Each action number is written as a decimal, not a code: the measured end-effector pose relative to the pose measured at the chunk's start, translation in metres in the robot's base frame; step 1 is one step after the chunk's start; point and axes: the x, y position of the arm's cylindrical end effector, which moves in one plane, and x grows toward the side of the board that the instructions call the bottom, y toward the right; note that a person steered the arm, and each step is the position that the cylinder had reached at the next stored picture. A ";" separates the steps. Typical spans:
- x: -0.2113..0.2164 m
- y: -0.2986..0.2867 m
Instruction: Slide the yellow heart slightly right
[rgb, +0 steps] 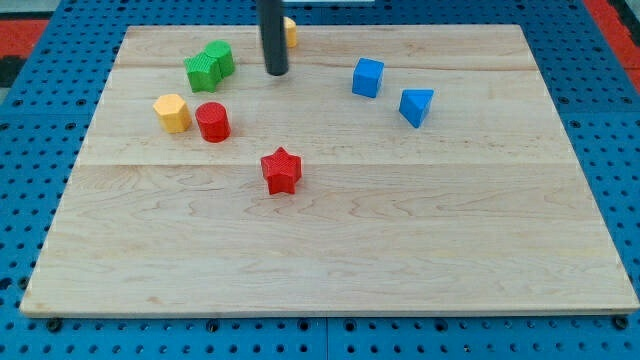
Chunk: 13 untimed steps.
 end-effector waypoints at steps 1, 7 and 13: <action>-0.036 0.008; -0.089 0.186; -0.059 -0.069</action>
